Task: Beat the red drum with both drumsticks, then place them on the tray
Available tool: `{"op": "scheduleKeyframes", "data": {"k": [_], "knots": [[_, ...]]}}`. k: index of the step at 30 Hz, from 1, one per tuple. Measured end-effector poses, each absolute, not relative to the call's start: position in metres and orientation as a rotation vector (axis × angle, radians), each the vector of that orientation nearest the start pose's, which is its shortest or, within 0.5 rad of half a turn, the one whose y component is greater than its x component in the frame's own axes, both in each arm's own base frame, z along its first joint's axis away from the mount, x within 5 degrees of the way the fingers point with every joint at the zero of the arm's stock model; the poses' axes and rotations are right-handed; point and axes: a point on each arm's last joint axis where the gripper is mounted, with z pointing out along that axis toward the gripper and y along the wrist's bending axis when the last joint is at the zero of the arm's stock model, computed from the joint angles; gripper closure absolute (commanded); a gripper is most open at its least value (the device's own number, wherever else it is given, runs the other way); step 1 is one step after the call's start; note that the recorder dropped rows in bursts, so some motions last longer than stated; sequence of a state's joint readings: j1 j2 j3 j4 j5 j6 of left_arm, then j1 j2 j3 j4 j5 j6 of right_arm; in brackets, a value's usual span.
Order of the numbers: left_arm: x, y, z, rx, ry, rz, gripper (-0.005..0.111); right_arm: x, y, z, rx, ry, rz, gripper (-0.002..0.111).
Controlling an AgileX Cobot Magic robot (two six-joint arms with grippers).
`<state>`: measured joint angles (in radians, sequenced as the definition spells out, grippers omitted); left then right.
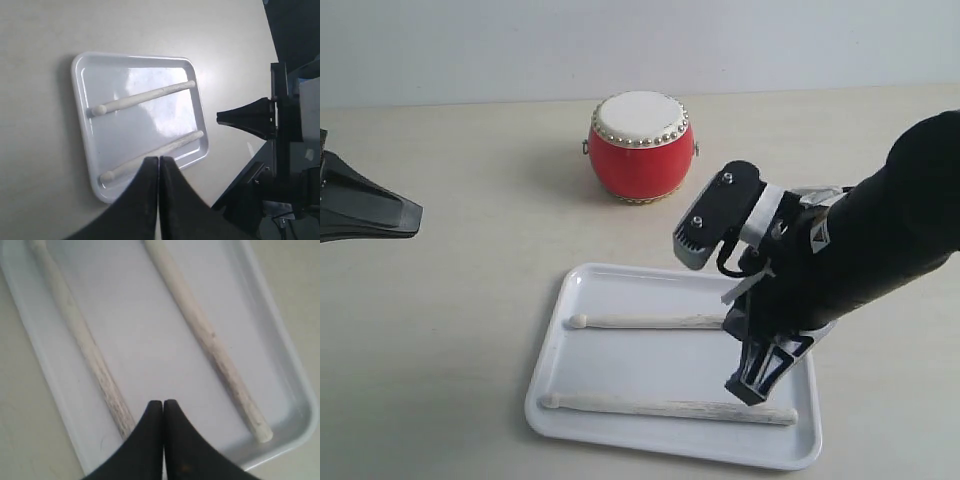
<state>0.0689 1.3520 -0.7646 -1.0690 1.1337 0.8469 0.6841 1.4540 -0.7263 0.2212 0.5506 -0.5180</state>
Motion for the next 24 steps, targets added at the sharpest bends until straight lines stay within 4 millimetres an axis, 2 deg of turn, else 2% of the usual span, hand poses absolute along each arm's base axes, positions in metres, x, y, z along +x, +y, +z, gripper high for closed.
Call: {"op": "scheduleKeyframes", "data": {"k": [5,11,16,21,24], "knots": [[0.227,-0.053,0.259,0.334,2.447,-1.057,0.107,0.191,0.165,0.203,-1.171,2.456,0.304,0.108],[0.218,-0.049,0.285,0.346,2.300,-0.860,0.107,0.202,0.148,0.213,-0.848,2.543,0.400,0.108],[0.207,-0.058,0.299,0.474,2.206,-0.711,0.107,0.213,0.135,0.226,-0.596,2.518,0.486,0.108],[0.194,-0.078,0.294,0.684,2.134,-0.628,0.107,0.227,0.123,0.235,-0.340,2.448,0.541,0.108],[0.190,-0.084,0.288,0.730,2.121,-0.606,0.107,0.232,0.121,0.238,-0.283,2.408,0.544,0.108]]}}
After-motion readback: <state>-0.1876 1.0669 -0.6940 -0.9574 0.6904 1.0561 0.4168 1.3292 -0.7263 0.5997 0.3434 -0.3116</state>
